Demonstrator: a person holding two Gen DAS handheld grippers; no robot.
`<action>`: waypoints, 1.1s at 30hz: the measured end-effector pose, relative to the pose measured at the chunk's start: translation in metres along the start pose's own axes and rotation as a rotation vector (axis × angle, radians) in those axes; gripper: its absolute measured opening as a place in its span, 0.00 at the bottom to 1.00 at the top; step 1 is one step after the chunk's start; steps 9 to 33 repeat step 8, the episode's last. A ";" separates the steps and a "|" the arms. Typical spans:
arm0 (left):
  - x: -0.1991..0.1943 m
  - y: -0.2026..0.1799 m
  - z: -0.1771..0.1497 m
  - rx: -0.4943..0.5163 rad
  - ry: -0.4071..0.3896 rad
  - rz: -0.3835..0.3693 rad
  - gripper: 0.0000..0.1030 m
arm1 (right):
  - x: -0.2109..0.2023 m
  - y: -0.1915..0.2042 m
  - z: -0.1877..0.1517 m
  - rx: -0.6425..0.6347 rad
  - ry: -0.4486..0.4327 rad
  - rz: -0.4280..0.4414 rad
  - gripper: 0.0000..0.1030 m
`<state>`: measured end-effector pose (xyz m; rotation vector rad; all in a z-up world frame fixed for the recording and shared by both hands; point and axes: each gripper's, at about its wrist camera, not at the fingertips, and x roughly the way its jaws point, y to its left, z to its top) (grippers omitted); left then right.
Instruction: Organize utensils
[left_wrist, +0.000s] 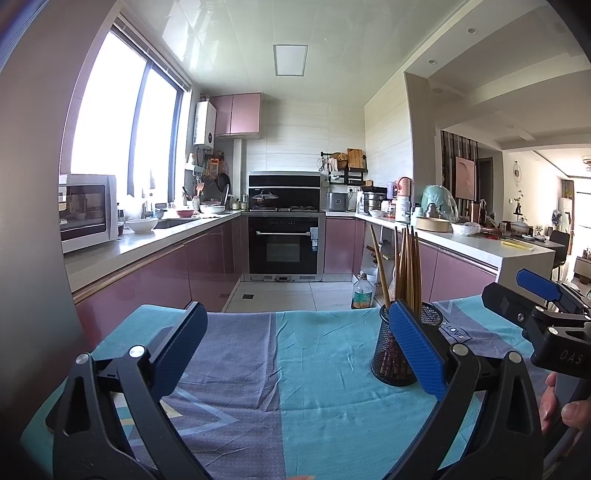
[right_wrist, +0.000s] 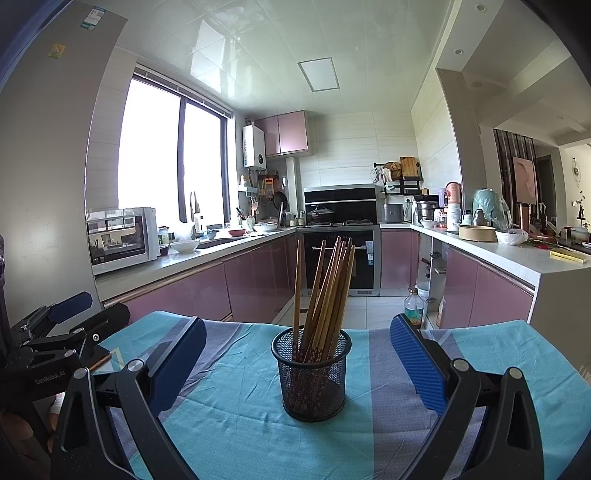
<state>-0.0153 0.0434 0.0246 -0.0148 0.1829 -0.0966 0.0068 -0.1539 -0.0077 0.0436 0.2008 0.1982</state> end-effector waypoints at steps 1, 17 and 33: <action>0.002 -0.001 0.000 0.003 0.008 -0.002 0.94 | 0.001 0.000 0.000 -0.001 0.003 -0.002 0.94; 0.020 0.008 -0.007 -0.029 0.076 0.002 0.94 | 0.009 -0.017 -0.009 0.010 0.056 -0.030 0.94; 0.020 0.008 -0.007 -0.029 0.076 0.002 0.94 | 0.009 -0.017 -0.009 0.010 0.056 -0.030 0.94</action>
